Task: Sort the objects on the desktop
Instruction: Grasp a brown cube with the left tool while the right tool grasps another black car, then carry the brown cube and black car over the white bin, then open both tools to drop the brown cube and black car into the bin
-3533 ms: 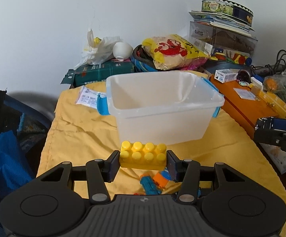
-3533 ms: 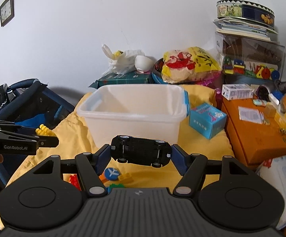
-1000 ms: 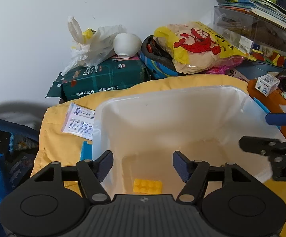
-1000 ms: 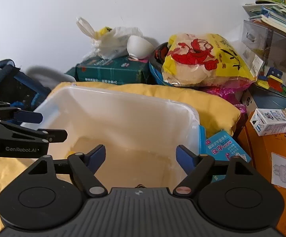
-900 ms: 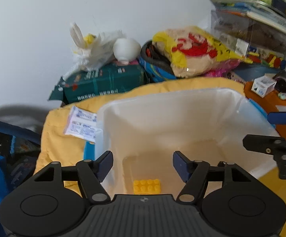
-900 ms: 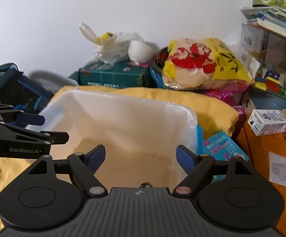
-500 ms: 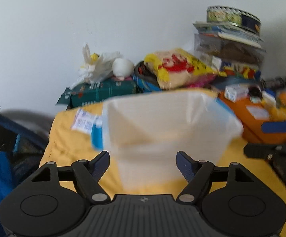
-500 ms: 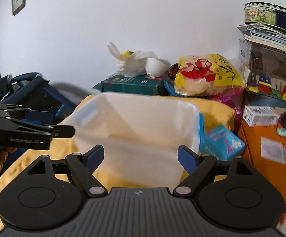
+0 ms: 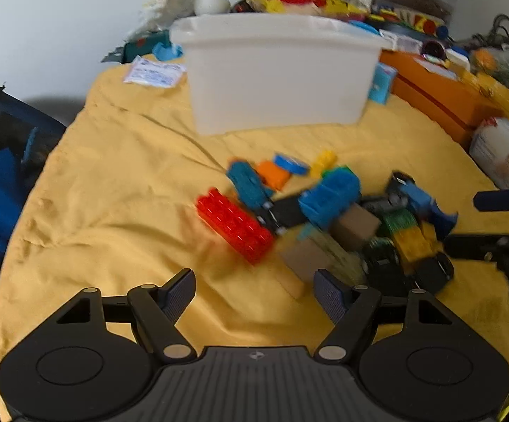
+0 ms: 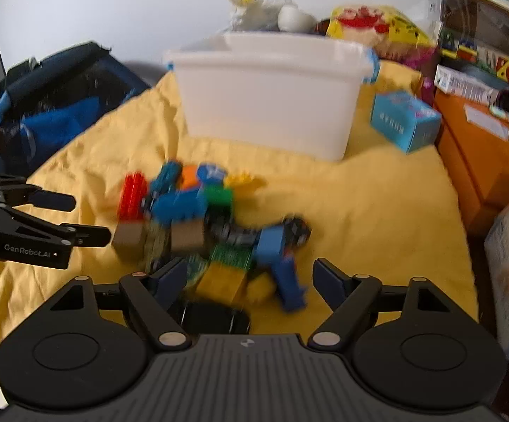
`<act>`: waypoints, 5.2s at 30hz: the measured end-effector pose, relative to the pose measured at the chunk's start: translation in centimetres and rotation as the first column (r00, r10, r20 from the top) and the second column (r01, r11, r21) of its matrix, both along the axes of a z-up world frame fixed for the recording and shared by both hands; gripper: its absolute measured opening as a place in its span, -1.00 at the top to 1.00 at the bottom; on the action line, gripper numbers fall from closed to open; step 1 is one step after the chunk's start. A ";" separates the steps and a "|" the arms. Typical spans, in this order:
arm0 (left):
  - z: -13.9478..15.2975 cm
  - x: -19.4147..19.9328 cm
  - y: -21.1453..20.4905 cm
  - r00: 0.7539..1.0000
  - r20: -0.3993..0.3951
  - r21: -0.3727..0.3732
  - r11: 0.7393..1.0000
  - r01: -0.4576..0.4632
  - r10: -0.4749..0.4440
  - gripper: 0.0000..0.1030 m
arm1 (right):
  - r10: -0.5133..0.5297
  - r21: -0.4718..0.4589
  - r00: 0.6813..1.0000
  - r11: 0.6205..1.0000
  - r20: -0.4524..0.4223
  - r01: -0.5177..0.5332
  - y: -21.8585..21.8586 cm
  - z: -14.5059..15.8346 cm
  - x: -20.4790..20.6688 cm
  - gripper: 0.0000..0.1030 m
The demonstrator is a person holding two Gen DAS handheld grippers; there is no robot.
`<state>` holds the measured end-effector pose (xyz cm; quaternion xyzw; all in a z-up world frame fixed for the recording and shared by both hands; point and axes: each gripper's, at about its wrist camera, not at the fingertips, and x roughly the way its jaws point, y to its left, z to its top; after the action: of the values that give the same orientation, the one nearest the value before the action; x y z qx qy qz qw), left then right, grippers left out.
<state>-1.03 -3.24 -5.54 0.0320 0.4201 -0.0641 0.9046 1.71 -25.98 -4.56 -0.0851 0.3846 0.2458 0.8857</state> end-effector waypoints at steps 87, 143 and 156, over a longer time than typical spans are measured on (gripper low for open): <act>7.2 6.3 1.9 0.993 0.119 -0.061 0.998 -0.011 0.018 0.13 | -0.053 0.151 0.996 0.988 0.071 0.041 -0.2 4.4 4.1 0.09; 11.1 24.5 -0.1 0.996 0.085 0.026 1.000 -0.008 0.006 0.11 | -0.037 0.078 0.993 0.997 0.111 0.028 5.3 8.3 22.0 0.08; 11.5 21.5 1.1 0.988 0.156 0.031 0.999 -0.030 0.025 -0.29 | -0.048 0.114 0.985 0.993 0.167 0.029 4.0 8.6 20.7 -0.54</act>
<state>20.50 -2.15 5.98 0.0460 0.3498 -0.0422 0.9347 22.43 -21.98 4.07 -0.0487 0.2953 0.2416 0.9231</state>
